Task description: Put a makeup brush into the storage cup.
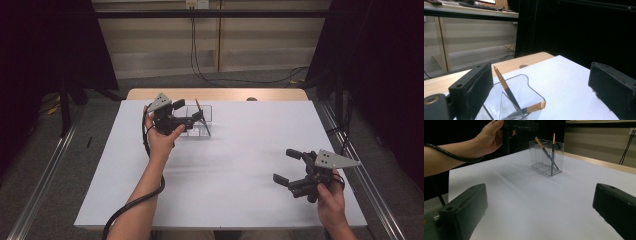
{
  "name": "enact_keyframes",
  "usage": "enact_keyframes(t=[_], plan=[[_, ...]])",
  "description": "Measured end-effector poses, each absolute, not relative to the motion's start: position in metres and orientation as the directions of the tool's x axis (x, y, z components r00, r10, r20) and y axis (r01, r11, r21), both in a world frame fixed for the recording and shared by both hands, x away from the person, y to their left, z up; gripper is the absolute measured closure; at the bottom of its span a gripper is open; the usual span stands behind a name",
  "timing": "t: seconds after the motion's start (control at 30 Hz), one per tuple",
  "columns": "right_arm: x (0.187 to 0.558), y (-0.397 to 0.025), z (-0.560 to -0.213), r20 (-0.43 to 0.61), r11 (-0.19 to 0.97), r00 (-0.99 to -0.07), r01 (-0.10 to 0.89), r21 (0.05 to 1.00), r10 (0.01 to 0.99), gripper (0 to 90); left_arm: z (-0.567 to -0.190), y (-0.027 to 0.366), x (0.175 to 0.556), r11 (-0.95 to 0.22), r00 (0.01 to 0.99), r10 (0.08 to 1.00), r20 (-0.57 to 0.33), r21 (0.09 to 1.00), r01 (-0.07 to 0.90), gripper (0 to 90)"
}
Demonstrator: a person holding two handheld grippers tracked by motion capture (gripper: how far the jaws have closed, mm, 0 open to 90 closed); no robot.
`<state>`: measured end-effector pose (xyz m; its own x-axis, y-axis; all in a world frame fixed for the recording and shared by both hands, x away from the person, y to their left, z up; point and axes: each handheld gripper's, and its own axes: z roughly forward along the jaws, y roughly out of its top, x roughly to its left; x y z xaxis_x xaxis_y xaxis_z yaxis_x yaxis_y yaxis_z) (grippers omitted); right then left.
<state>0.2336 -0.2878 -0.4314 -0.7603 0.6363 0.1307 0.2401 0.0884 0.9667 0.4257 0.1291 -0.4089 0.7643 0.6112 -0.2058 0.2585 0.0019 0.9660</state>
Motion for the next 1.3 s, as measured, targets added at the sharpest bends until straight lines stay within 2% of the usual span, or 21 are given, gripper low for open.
enact_keyframes(t=[0.43,0.77,1.3], plan=[[0.234,-0.285,-0.432,0.129,0.095,-0.764,0.241,0.966,0.633,0.0,-0.408,0.131,0.418,-0.032,0.799,0.575,-0.177,0.971,0.238,0.0],[0.234,-0.285,-0.433,0.129,0.095,-0.762,0.243,0.965,0.634,0.0,-0.408,0.134,0.409,-0.067,0.823,0.55,-0.141,0.975,0.212,0.0],[0.234,-0.286,-0.433,0.129,0.098,-0.762,0.244,0.965,0.634,0.0,-0.411,0.144,0.395,-0.068,0.851,0.509,-0.131,0.979,0.191,0.0]])
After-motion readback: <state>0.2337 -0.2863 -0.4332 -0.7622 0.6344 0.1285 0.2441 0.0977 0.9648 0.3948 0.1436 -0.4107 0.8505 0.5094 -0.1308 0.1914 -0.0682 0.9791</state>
